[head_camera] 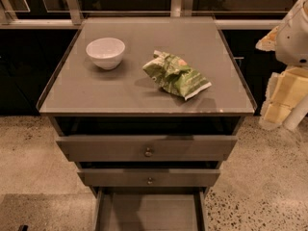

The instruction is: Place green jalapeno chip bag into bottom drawer

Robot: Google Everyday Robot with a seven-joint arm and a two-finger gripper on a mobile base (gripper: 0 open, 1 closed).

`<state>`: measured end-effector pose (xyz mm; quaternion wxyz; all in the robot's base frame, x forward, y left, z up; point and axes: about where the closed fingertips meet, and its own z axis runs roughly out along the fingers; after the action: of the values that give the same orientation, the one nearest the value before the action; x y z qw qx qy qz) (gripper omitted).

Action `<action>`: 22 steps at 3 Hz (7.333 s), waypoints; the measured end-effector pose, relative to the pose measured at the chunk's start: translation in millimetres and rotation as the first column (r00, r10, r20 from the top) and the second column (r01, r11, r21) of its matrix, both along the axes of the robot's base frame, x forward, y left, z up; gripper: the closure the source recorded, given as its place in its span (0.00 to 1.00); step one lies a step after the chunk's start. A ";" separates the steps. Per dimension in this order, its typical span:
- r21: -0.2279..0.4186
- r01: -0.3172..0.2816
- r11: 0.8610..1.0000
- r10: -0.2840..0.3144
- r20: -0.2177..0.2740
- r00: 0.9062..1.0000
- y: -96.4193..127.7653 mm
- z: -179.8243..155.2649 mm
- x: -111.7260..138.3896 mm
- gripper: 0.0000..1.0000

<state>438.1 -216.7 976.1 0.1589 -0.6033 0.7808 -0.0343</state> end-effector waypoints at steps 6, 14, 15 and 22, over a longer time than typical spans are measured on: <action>0.354 0.047 0.934 -0.053 0.009 0.999 56.0 -5.5 111.3 0.00; 0.541 0.194 0.819 -0.233 0.003 0.973 116.6 -81.7 206.1 0.00; 0.518 0.241 0.820 -0.277 -0.009 0.961 113.9 -100.6 208.8 0.00; 0.424 0.162 0.891 -0.166 -0.028 0.986 92.0 -71.7 136.2 1.00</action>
Offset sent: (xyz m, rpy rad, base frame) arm 0.0040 -0.0008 0.0077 0.0855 -0.0556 -0.0322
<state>574.3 -124.6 904.4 0.2865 -0.4859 0.8169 0.1203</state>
